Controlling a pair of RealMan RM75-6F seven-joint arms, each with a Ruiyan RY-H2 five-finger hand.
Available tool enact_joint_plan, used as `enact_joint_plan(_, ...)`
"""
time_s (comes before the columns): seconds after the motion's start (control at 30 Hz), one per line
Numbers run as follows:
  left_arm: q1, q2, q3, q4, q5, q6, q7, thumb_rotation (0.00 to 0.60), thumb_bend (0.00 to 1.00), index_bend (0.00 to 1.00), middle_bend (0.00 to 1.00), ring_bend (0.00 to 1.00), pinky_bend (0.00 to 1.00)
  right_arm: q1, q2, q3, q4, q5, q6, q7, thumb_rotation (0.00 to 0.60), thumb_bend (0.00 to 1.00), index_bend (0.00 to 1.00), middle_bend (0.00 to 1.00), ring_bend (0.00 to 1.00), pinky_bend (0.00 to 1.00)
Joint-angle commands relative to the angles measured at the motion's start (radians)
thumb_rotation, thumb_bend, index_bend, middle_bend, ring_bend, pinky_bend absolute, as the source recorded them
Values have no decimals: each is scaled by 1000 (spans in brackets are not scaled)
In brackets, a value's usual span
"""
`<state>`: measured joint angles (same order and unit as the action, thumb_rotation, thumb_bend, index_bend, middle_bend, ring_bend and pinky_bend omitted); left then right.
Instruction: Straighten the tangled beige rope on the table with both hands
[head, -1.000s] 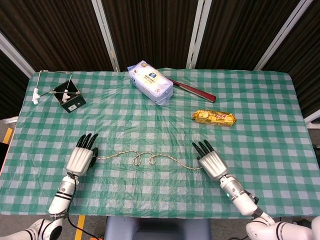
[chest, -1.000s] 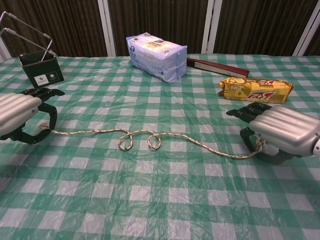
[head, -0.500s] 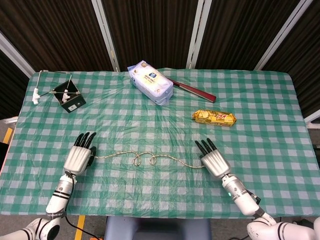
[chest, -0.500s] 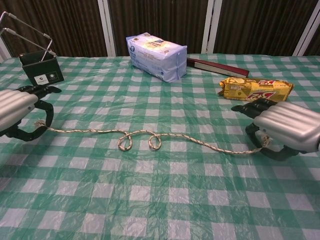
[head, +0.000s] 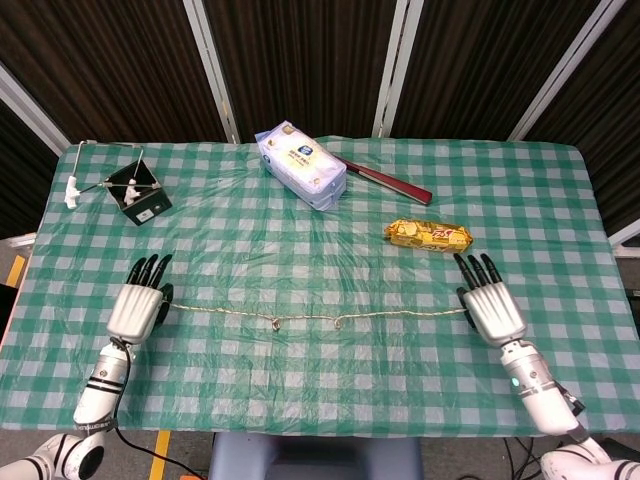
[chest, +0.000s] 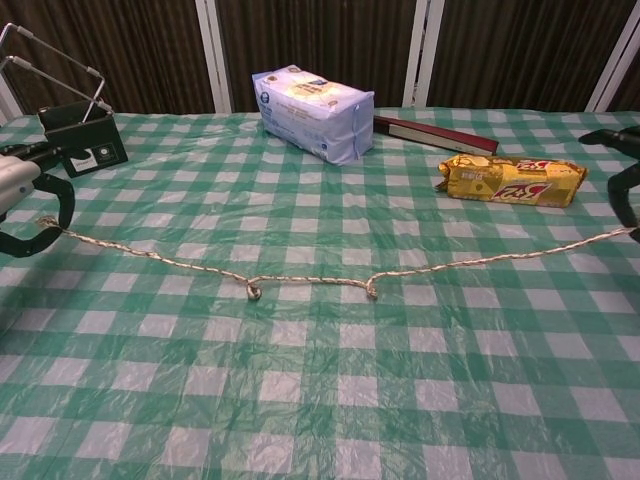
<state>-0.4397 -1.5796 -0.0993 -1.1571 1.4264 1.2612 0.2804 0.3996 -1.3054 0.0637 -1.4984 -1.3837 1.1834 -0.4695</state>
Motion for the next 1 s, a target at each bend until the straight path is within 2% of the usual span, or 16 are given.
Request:
enact_joint_plan(0.03, 3, 6, -2, 4, -5, 0, -5, 600, 463, 652, 50, 0, 124, -23, 30, 3, 0, 22, 14, 40, 600, 530, 739, 16, 0, 0)
enact_joint_plan(0.47, 12, -1, 0, 51, -22, -11, -32, 600, 462, 652, 52, 0, 125, -67, 67, 4, 63, 62, 12, 174, 600, 530, 739, 16, 0, 0)
enact_joint_plan(1.0, -5, -58, -9, 113, -44, -45, -24, 600, 462, 653, 64, 0, 144, -80, 27, -8, 160, 82, -30, 214, 600, 529, 739, 16, 0, 0)
